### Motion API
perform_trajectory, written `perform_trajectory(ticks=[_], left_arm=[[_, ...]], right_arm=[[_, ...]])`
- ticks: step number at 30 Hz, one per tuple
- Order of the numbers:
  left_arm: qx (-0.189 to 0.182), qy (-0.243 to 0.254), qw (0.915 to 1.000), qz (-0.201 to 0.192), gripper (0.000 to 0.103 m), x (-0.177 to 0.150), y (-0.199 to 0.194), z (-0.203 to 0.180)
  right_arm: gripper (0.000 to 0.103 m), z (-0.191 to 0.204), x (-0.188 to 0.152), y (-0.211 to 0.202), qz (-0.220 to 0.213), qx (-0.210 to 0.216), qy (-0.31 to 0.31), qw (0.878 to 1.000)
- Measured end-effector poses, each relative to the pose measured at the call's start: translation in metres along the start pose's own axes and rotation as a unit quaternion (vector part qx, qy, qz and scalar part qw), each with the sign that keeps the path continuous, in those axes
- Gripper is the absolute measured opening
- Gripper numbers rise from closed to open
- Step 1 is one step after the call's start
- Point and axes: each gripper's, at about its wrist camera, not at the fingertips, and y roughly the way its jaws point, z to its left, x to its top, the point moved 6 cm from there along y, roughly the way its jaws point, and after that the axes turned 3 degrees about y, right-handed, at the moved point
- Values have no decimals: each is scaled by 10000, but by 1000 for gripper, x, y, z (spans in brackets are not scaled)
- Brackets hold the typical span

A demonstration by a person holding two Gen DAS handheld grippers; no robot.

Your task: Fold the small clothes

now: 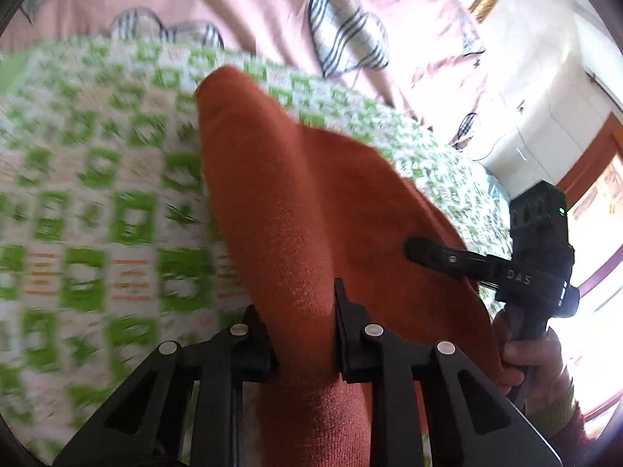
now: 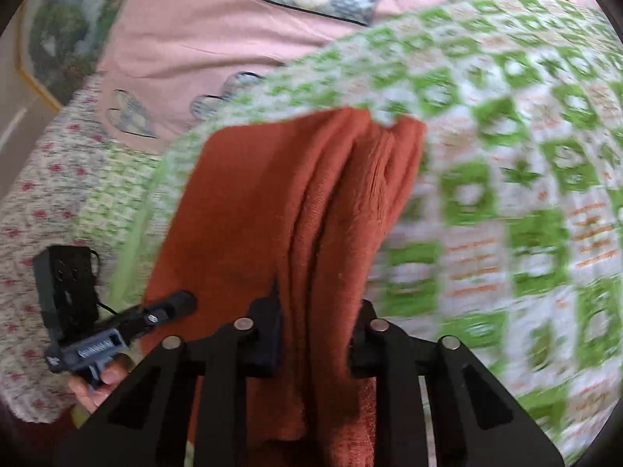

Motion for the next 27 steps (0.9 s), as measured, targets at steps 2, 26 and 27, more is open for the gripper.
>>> perform_trajectory(ticks=[2,26,27], left_arm=[[86,35,9998,-152,22,-5,-30,4],[576,-1034,9929,76,46,-91,-101,112],[616,-1037,9927,78,46,-89,-100,111]], right_arm=[[24,23,-9,1,9,201,-136,9997],[38,86,-44,20,70,-175,-698,9974],[28,89,-42,25,166,8,-615,9980]])
